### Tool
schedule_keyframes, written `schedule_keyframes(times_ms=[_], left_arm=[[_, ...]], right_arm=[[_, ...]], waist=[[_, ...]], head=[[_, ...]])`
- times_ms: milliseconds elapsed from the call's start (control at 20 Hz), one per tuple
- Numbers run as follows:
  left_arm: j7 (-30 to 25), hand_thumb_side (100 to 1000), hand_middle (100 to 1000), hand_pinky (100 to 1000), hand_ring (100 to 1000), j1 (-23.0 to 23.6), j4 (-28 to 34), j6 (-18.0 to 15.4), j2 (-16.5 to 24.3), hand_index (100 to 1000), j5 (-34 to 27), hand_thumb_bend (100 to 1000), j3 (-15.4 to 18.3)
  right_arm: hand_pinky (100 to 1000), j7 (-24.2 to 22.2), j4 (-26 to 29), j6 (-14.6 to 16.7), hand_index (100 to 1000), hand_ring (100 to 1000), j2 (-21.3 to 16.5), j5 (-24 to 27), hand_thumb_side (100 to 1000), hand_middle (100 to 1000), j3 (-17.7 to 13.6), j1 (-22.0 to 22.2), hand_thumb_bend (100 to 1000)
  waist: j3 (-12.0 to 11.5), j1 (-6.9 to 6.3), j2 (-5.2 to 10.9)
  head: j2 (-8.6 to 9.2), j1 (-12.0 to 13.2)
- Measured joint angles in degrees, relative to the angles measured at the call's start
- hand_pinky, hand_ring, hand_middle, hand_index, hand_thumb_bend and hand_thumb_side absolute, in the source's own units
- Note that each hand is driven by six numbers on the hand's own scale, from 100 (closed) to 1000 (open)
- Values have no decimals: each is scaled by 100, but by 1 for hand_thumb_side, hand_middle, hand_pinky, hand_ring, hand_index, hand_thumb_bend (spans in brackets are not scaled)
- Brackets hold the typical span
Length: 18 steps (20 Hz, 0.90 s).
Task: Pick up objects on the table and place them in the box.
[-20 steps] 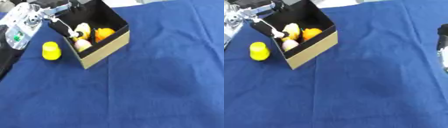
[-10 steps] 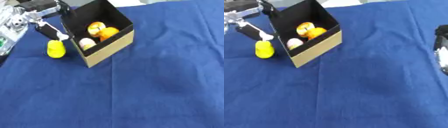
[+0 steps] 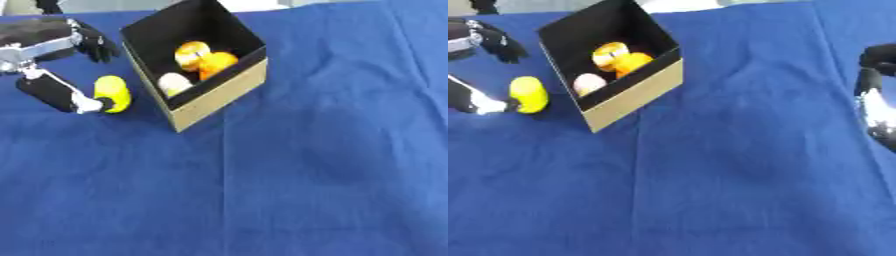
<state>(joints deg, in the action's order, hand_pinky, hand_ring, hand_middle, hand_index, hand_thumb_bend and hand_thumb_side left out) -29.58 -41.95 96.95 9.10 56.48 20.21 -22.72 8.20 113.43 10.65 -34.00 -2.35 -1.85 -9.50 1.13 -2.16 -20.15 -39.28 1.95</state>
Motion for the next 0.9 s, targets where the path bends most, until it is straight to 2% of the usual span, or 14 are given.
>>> schedule_keyframes(times_ms=[300,600,900], left_arm=[[-121,261,762,830,788,-220,-776,120,-258,868,383,544,11],[-95,261,761,828,787,-326,-1547,45,-537,870,852,530,114],[-180,278,749,820,776,-426,-1997,-112,-758,875,905,524,142]], right_arm=[[724,1,0,1,722,756,54,0,366,597,-12,-1,153],[723,11,0,11,722,756,87,0,370,596,-24,-4,152],[723,15,0,12,722,756,129,-2,371,596,-24,-18,148]], waist=[[32,36,-2],[44,28,-81],[97,18,-168]], head=[[8,33],[56,51],[108,77]])
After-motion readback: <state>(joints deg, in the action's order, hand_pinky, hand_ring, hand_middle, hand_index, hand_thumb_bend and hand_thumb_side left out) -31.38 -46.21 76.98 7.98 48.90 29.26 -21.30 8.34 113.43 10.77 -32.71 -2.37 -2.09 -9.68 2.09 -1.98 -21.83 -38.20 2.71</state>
